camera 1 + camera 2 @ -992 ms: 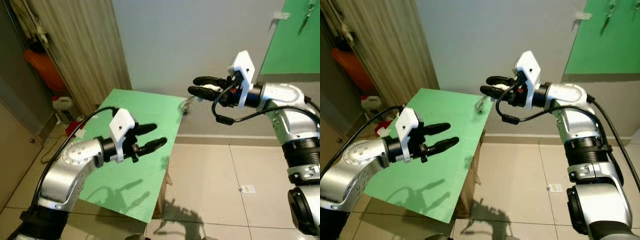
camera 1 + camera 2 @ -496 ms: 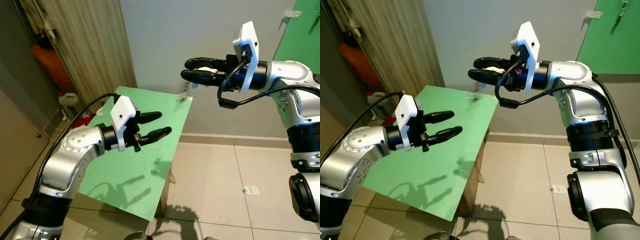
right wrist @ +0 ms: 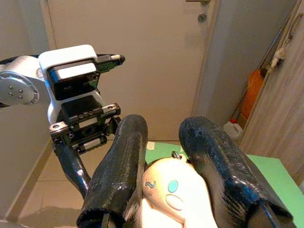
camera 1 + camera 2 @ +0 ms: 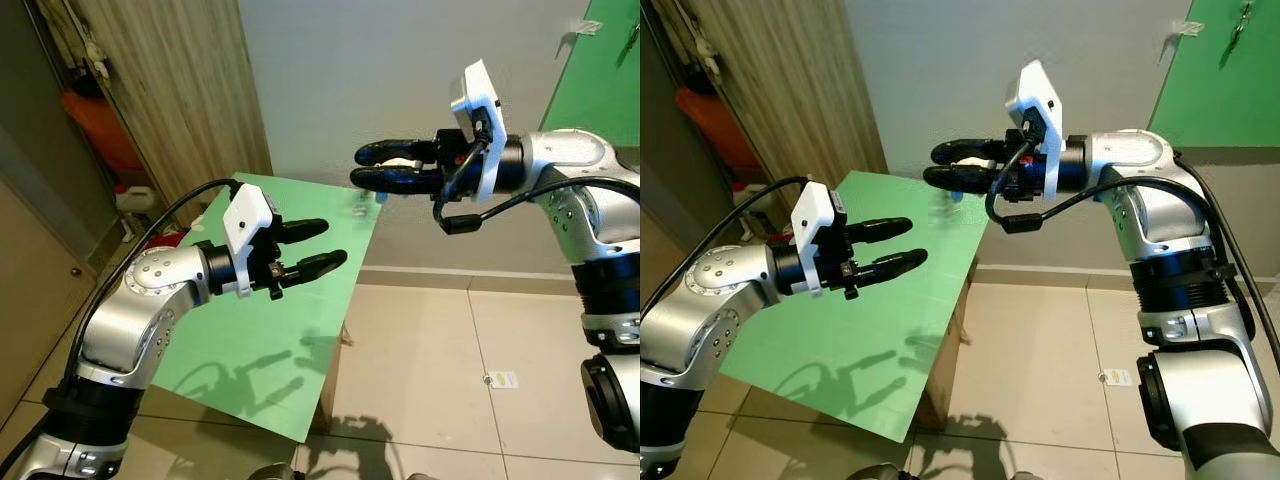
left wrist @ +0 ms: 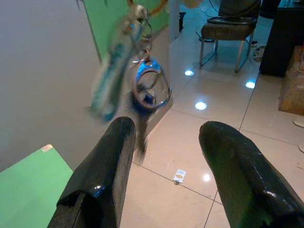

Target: Hang keys on a hook

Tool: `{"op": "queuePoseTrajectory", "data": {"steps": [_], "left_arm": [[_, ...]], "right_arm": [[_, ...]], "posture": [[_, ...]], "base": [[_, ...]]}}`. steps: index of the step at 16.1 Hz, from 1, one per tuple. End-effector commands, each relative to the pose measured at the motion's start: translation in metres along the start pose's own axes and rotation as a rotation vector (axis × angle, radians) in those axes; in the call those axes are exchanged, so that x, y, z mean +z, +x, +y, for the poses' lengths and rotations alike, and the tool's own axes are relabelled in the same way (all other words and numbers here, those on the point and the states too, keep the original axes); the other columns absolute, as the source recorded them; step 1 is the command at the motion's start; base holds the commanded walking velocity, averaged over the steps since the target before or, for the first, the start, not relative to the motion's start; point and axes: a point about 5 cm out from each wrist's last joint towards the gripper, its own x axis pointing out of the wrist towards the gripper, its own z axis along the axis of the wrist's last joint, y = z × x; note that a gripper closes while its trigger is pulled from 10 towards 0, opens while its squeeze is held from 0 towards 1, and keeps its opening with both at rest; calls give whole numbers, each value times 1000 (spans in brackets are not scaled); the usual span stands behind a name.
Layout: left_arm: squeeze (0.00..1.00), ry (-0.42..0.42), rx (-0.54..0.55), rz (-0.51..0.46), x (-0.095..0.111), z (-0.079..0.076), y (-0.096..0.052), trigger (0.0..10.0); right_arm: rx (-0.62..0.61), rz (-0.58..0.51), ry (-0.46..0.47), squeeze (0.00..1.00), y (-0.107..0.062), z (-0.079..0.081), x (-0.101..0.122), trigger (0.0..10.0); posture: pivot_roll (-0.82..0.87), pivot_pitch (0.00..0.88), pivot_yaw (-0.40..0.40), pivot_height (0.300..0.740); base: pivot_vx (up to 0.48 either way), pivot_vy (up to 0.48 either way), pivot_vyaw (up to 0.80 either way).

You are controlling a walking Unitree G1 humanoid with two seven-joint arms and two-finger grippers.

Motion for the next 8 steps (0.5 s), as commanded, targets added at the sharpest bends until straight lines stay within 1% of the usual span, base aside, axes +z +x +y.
{"op": "queuePoseTrajectory", "data": {"steps": [1, 3, 8], "left_arm": [[0, 16, -3, 19, 2, 3, -2, 10000], [0, 6, 1, 2, 7, 6, -1, 10000], [0, 3, 3, -21, 11, 7, 1, 10000]], "right_arm": [[40, -8, -15, 0, 5, 5, 4, 0], [75, -20, -12, 0, 9, 11, 8, 0], [113, -39, -22, 0, 15, 21, 14, 0]], "posture": [[-108, 30, 123, 740], [-107, 30, 129, 740], [-112, 30, 136, 740]], "base": [[0, 0, 0], [0, 0, 0], [0, 0, 0]]}}
